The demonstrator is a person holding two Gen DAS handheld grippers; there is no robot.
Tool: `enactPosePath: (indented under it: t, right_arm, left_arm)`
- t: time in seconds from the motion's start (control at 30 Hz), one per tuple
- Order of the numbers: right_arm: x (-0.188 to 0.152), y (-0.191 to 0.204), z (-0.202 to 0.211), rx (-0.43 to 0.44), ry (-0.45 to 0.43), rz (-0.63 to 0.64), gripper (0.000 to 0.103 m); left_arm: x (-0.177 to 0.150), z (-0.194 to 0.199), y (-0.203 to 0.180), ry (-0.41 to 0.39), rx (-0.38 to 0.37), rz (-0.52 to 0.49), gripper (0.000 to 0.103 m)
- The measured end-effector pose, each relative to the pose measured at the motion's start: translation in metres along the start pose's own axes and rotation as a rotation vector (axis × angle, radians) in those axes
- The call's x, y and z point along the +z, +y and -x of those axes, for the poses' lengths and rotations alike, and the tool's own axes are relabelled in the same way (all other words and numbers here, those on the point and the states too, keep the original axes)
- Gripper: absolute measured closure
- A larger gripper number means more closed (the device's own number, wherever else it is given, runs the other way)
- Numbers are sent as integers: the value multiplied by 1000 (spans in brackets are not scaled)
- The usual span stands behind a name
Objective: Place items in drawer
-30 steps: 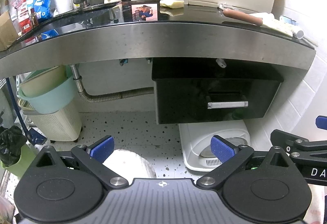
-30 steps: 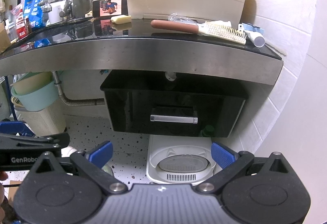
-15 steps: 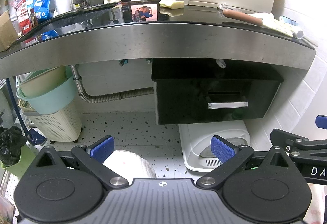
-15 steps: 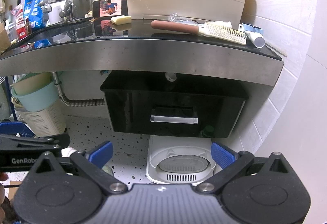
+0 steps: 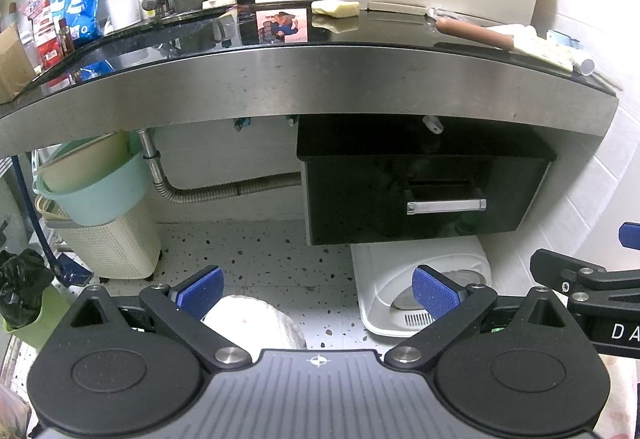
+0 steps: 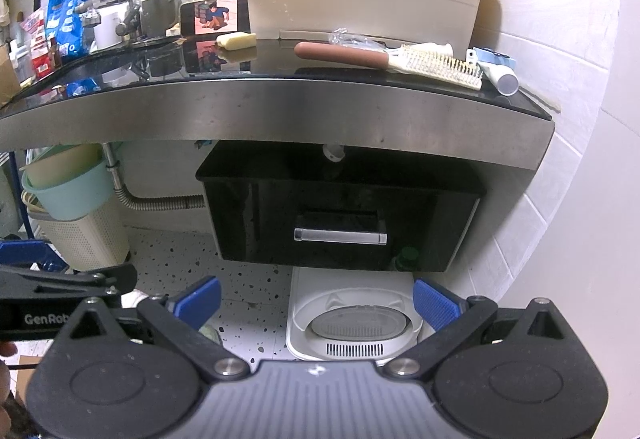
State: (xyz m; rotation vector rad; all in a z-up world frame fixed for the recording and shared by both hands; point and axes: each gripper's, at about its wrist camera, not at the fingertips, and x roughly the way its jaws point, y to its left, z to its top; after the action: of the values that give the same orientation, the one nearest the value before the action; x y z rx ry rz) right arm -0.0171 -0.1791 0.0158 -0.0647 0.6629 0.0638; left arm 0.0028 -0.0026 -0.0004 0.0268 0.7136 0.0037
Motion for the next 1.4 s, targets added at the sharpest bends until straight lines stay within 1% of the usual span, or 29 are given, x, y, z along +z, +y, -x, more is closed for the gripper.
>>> enactPosePath:
  t: [1.17,1.4]
  right_arm:
    - [-3,-3,-5,-12,-15,-18,0]
    - [-5,-7,-9,-52,-42,-31,0]
  left_arm:
    - [-5,-5,0,-8,6,2,2]
    - [-6,-9,2,-6,4,3,2]
